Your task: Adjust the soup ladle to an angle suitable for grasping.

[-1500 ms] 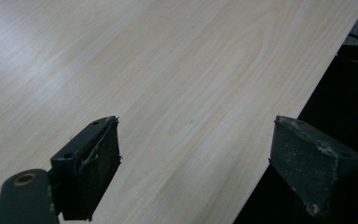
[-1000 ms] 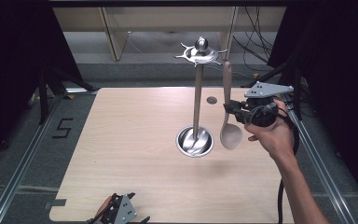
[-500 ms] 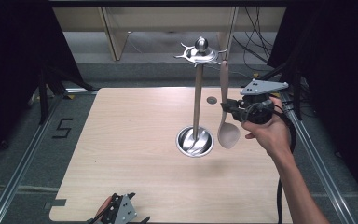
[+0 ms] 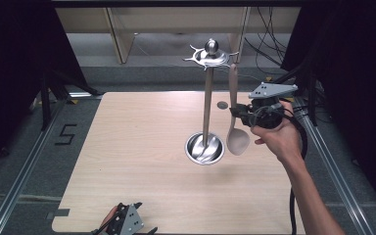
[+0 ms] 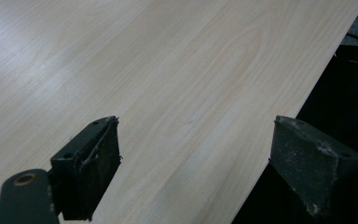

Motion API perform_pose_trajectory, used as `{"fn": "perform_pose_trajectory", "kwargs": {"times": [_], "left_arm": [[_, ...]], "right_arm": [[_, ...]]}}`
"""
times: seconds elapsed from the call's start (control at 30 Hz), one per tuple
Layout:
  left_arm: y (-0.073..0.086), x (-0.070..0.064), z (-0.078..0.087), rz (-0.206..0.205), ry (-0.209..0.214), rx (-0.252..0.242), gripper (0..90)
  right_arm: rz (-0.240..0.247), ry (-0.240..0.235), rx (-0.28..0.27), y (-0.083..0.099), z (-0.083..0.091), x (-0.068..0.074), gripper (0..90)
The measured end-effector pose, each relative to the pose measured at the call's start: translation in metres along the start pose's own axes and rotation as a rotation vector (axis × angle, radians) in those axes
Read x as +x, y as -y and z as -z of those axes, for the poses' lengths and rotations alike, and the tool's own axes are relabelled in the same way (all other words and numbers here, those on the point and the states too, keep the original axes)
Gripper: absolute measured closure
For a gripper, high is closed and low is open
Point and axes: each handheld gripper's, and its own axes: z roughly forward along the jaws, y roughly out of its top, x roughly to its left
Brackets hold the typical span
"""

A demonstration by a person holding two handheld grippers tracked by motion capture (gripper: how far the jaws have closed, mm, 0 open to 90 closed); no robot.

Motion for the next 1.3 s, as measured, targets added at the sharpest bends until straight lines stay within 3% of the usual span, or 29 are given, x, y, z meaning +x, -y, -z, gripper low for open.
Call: {"fn": "perform_pose_trajectory", "kwargs": {"times": [0.07, 0.2, 0.37, 0.4, 0.47, 0.63, 0.8, 0.83, 0.87, 1.03, 1.13, 1.3], "left_arm": [[0.0, 0.001, 0.0, -0.006, -0.001, 0.005, 15.1], [0.0, 0.0, 0.0, -0.002, 0.001, 0.0, 15.1], [0.0, 0.001, 0.0, -0.007, 0.004, 0.005, 15.1], [0.0, 0.001, 0.001, -0.01, 0.004, 0.006, 15.2], [0.0, 0.001, 0.001, -0.01, 0.006, 0.003, 15.1], [0.0, 0.001, 0.001, -0.01, 0.005, 0.006, 15.1], [0.0, 0.001, 0.0, -0.007, 0.005, 0.004, 15.2], [0.0, 0.0, 0.0, -0.007, 0.0, 0.007, 15.2], [0.0, 0.0, 0.0, -0.009, -0.001, 0.008, 15.1], [0.0, 0.0, 0.0, -0.006, -0.001, 0.007, 15.1], [0.0, 0.001, 0.0, -0.006, -0.001, 0.006, 15.1], [0.0, 0.0, 0.0, -0.007, -0.013, 0.003, 15.1]], "right_arm": [[-0.024, -0.023, 0.011, 0.0, -0.001, 0.002, 77.8], [-0.008, -0.019, 0.007, 0.0, -0.003, 0.001, 77.7], [-0.023, -0.028, -0.022, 0.001, -0.005, 0.002, 77.0], [-0.044, -0.037, -0.017, 0.001, -0.005, 0.004, 76.5], [-0.021, -0.039, -0.041, 0.001, -0.006, 0.003, 76.0], [-0.039, -0.032, -0.044, 0.001, -0.004, 0.005, 72.7], [-0.042, -0.023, -0.074, 0.003, 0.0, 0.006, 64.1], [-0.067, -0.017, -0.064, 0.004, 0.003, 0.007, 62.9], [-0.04, -0.016, -0.069, 0.006, 0.005, 0.005, 60.7], [-0.085, -0.009, -0.091, 0.015, 0.011, 0.005, 53.4], [-0.068, 0.017, -0.095, 0.02, 0.014, 0.005, 49.4], [-0.109, 0.027, -0.12, 0.032, 0.019, 0.008, 44.3]]}}
